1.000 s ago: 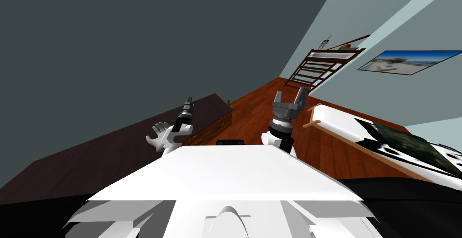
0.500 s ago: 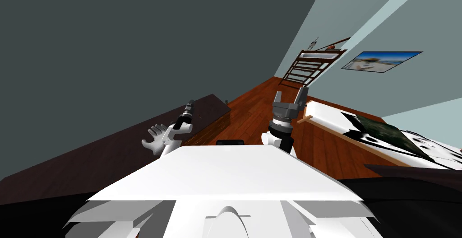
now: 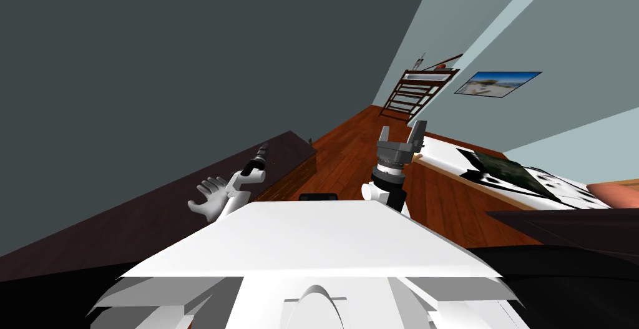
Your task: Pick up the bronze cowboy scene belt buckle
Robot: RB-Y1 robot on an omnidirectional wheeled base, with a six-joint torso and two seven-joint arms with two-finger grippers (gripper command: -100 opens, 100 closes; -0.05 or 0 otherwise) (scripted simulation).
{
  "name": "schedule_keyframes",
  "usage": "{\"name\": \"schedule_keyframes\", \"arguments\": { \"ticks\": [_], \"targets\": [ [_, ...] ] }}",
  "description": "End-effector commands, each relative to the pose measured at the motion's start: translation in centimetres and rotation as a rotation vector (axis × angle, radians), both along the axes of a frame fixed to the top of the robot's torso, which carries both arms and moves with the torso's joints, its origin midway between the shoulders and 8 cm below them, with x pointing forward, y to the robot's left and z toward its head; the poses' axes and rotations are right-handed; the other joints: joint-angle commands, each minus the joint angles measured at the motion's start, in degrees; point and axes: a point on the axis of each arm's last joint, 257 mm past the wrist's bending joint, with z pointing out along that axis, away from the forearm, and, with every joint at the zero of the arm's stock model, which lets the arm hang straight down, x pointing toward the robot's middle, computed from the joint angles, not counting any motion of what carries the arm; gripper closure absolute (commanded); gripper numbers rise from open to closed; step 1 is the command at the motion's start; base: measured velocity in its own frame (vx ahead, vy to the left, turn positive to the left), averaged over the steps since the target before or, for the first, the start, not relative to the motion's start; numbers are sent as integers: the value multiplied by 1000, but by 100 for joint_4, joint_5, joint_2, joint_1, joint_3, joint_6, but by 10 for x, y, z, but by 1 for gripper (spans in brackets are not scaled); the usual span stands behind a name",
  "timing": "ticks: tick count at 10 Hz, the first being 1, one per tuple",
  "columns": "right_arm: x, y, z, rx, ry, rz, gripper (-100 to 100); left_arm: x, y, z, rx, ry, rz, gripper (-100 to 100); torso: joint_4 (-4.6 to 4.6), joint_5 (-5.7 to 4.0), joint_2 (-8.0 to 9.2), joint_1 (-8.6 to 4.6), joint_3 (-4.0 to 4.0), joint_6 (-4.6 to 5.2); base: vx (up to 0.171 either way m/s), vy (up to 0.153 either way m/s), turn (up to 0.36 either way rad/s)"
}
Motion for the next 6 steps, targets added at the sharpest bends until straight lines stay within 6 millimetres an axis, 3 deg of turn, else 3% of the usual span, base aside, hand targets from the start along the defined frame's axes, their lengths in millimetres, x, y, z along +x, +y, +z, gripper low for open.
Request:
{"name": "schedule_keyframes", "arguments": {
  "ticks": [1, 5, 6],
  "targets": [
    [0, 0, 0, 0, 0, 0, 0, -2, 4, -13, 0, 43, 12, -100, 0, 0, 0, 0, 0, 0, 3, 16, -67],
    [0, 0, 0, 0, 0, 0, 0, -17, 32, -78, 4, 249, 64, -100, -2, 1, -5, 3, -3, -4, 15, 21, -115],
    [0, 0, 0, 0, 0, 0, 0, -19, 32, -80, 3, 259, 68, -100, -2, 1, -8, 2, -4, -2, 20, 17, -53]
  ]
}}
